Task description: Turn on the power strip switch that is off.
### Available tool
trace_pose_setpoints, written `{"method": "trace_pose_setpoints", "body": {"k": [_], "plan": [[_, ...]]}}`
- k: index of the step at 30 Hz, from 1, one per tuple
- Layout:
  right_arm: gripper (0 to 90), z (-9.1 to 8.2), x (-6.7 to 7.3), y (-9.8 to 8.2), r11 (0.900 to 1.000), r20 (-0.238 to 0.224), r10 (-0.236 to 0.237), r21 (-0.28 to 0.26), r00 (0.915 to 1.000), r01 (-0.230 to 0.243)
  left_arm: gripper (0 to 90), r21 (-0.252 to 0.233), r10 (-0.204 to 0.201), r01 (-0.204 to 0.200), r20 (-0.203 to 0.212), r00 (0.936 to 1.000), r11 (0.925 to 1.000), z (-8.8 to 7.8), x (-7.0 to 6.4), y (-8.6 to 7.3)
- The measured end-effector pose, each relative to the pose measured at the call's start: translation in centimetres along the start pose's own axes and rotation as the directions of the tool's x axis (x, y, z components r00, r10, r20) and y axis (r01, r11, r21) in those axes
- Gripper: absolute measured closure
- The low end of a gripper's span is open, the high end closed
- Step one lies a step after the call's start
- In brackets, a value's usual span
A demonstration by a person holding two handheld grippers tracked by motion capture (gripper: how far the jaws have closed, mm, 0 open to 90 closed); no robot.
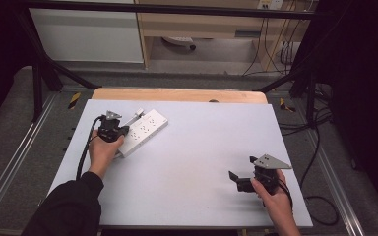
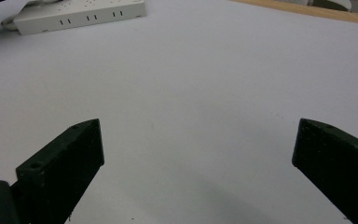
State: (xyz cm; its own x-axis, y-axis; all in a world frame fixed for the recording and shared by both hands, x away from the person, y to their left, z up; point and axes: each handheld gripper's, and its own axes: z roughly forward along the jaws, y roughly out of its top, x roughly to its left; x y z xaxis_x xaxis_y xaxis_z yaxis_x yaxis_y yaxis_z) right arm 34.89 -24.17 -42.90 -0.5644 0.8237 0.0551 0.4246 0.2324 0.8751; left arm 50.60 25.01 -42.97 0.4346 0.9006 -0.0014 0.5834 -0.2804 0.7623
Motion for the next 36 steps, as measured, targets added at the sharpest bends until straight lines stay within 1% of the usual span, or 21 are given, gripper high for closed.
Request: {"method": "trace_pose_setpoints", "body": {"k": [9, 13, 23, 30, 31, 32, 36], "plan": [[2.7, -0.03, -0.03, 0.00, 1.000, 0.001, 0.000, -0.002, 1.0000, 0.000, 90.0, -0.023, -0.006, 0.007, 0.004, 1.0000, 0.9997, 0.30, 0.00, 0.04], [2.6, -0.02, -0.03, 0.01, 1.000, 0.001, -0.001, -0.001, 1.0000, 0.001, 90.0, -0.025, 0.002, -0.001, 0.010, 0.9999, 0.9997, 0.37, -0.08, 0.08], [2.7, -0.01, -0.06, 0.01, 1.000, 0.000, -0.003, -0.002, 1.0000, 0.003, 90.0, -0.053, 0.003, -0.002, 0.017, 0.9998, 0.9986, 0.38, -0.23, 0.23], [2.7, -0.03, -0.06, 0.00, 1.000, 0.000, -0.001, -0.001, 1.0000, 0.001, 90.0, -0.085, -0.002, 0.005, 0.028, 0.9996, 0.9963, 0.25, -0.01, 0.29], [2.7, -0.03, -0.07, 0.01, 1.000, 0.000, -0.003, -0.002, 1.0000, 0.003, 89.2, -0.091, -0.004, 0.006, 0.026, 0.9997, 0.9959, 0.25, -0.03, 0.31], [2.6, -0.03, -0.05, 0.00, 1.000, 0.000, -0.002, -0.001, 1.0000, 0.002, 86.3, -0.095, -0.003, 0.006, 0.024, 0.9997, 0.9954, 0.26, -0.05, 0.33], [2.7, -0.02, -0.05, -0.01, 1.000, 0.002, -0.002, -0.001, 1.0000, 0.002, 82.9, -0.105, 0.003, -0.001, 0.020, 0.9998, 0.9944, 0.28, -0.01, 0.36]]}}
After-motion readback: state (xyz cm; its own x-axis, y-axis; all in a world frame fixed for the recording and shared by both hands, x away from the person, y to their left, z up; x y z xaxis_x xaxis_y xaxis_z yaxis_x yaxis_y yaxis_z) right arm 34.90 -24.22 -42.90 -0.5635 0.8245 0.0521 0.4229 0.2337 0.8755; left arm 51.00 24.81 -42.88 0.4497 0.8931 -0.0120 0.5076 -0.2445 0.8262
